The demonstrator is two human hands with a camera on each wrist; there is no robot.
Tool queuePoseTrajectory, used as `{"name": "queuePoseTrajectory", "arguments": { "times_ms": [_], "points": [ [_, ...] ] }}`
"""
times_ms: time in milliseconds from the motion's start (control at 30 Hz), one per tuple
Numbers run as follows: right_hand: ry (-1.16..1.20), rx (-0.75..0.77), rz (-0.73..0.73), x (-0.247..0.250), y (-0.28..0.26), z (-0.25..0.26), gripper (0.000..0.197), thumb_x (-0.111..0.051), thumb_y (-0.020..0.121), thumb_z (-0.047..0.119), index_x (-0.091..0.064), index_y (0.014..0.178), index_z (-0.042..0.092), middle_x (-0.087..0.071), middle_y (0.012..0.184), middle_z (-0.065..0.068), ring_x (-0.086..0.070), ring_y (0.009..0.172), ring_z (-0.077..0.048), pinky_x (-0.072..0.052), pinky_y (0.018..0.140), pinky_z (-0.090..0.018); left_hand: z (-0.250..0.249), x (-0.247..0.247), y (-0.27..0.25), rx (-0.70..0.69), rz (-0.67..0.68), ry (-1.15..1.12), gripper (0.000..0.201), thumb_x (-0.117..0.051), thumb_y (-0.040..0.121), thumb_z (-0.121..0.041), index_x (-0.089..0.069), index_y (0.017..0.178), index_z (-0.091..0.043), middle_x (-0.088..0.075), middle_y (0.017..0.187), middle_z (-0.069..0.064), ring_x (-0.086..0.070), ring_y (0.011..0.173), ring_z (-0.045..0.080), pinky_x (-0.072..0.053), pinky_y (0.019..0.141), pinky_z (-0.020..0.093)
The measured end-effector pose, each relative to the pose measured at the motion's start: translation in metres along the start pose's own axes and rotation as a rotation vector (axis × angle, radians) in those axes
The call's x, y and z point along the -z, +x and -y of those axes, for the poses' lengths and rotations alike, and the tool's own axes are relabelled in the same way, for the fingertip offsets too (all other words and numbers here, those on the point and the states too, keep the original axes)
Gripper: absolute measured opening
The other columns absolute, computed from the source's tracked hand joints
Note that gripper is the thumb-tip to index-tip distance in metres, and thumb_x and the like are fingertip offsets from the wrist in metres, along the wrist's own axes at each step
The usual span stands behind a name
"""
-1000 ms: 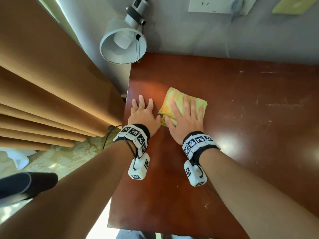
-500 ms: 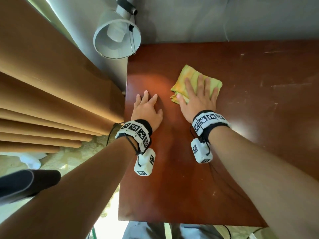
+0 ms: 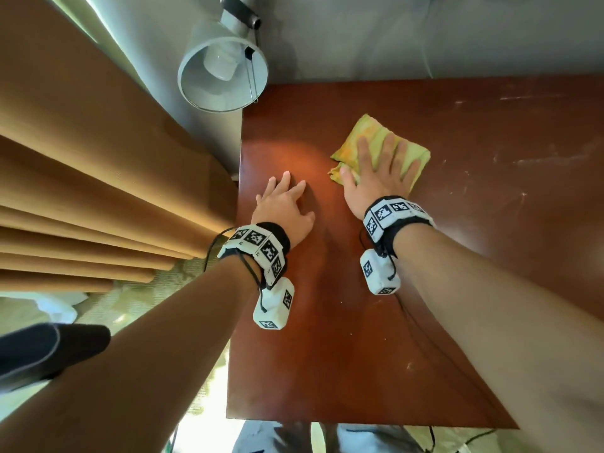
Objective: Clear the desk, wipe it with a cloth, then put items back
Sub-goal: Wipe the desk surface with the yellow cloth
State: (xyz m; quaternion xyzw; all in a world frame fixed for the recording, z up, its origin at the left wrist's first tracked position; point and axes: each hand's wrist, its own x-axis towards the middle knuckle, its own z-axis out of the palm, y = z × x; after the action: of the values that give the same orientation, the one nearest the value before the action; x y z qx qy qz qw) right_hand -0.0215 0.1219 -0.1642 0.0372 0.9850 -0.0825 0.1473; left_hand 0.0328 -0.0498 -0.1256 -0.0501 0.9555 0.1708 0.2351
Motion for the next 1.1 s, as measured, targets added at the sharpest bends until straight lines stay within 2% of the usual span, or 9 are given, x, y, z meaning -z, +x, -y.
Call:
{"name": "queuePoseTrajectory", "arguments": {
  "times_ms": [100, 200, 300, 500, 667, 800, 967, 1100],
  "points": [
    [-0.029, 0.07, -0.006, -0.007, -0.022, 0.005, 0.069, -0.018, 0.099, 0.062, -0.001, 0.159, 0.033, 0.009, 0.167, -0.014, 0.01, 0.152, -0.038, 0.007, 0.119, -0.062, -0.002, 0.0, -0.003, 0.007, 0.014, 0.034, 0.07, -0.056, 0.095, -0.042, -0.024, 0.157, -0.031, -0.006, 0.168, -0.002, -0.003, 0.154, 0.024, -0.019, 0.122, 0.05],
    [-0.072, 0.186, 0.034, -0.023, -0.07, 0.01, 0.067, -0.015, 0.1, 0.06, 0.0, 0.159, 0.032, 0.01, 0.167, -0.012, 0.01, 0.152, -0.037, 0.004, 0.119, -0.063, -0.004, -0.001, -0.006, 0.014, 0.034, 0.055, 0.072, -0.055, 0.094, -0.04, -0.022, 0.156, -0.033, -0.005, 0.168, -0.002, -0.002, 0.154, 0.024, -0.021, 0.122, 0.05],
    [-0.054, 0.246, 0.038, -0.034, -0.102, 0.006, 0.067, -0.02, 0.1, 0.061, -0.007, 0.159, 0.033, 0.006, 0.167, -0.012, 0.008, 0.153, -0.035, 0.002, 0.12, -0.061, -0.005, -0.001, -0.008, 0.013, 0.057, 0.076, 0.076, -0.057, 0.09, -0.035, -0.02, 0.157, -0.034, -0.004, 0.168, -0.001, -0.001, 0.154, 0.024, -0.022, 0.122, 0.051],
    [-0.059, 0.252, 0.029, -0.023, -0.067, 0.009, 0.068, -0.025, 0.098, 0.064, -0.008, 0.159, 0.037, 0.006, 0.168, -0.007, 0.008, 0.153, -0.031, 0.006, 0.12, -0.058, -0.006, -0.002, -0.019, 0.019, 0.044, 0.064, 0.067, -0.051, 0.092, -0.035, -0.025, 0.155, -0.037, -0.007, 0.167, -0.004, -0.005, 0.154, 0.022, -0.025, 0.12, 0.051],
    [-0.047, 0.214, 0.0, -0.019, -0.046, 0.015, 0.068, -0.025, 0.098, 0.064, -0.009, 0.159, 0.037, 0.003, 0.168, -0.008, 0.007, 0.153, -0.032, 0.006, 0.12, -0.058, -0.004, -0.011, -0.034, 0.029, 0.024, 0.067, 0.07, -0.052, 0.092, -0.031, -0.024, 0.156, -0.036, -0.008, 0.167, -0.004, -0.007, 0.154, 0.02, -0.026, 0.12, 0.047],
    [-0.018, 0.196, -0.027, -0.028, -0.065, 0.012, 0.067, -0.025, 0.099, 0.062, -0.012, 0.159, 0.036, 0.002, 0.168, -0.009, 0.005, 0.153, -0.033, 0.004, 0.12, -0.059, -0.006, -0.018, -0.053, 0.022, 0.047, 0.07, 0.07, -0.053, 0.093, -0.032, -0.024, 0.156, -0.034, -0.008, 0.167, -0.003, -0.008, 0.154, 0.02, -0.025, 0.119, 0.042],
    [0.001, 0.161, -0.049, -0.053, -0.131, 0.004, 0.067, -0.021, 0.099, 0.062, -0.009, 0.159, 0.035, 0.002, 0.167, -0.011, 0.006, 0.153, -0.034, 0.005, 0.12, -0.06, 0.003, -0.033, -0.077, 0.017, 0.087, 0.06, 0.068, -0.051, 0.093, -0.035, -0.023, 0.156, -0.032, -0.005, 0.167, 0.0, -0.005, 0.154, 0.025, -0.026, 0.119, 0.054],
    [-0.02, 0.115, -0.035, -0.07, -0.18, 0.001, 0.067, -0.018, 0.1, 0.062, -0.006, 0.159, 0.034, 0.001, 0.167, -0.012, 0.006, 0.153, -0.034, 0.006, 0.12, -0.059, 0.002, -0.05, -0.107, 0.084, 0.121, 0.077, 0.066, -0.045, 0.097, -0.039, -0.016, 0.157, -0.034, 0.002, 0.167, -0.001, 0.0, 0.153, 0.03, -0.031, 0.113, 0.06]
  ]
}}
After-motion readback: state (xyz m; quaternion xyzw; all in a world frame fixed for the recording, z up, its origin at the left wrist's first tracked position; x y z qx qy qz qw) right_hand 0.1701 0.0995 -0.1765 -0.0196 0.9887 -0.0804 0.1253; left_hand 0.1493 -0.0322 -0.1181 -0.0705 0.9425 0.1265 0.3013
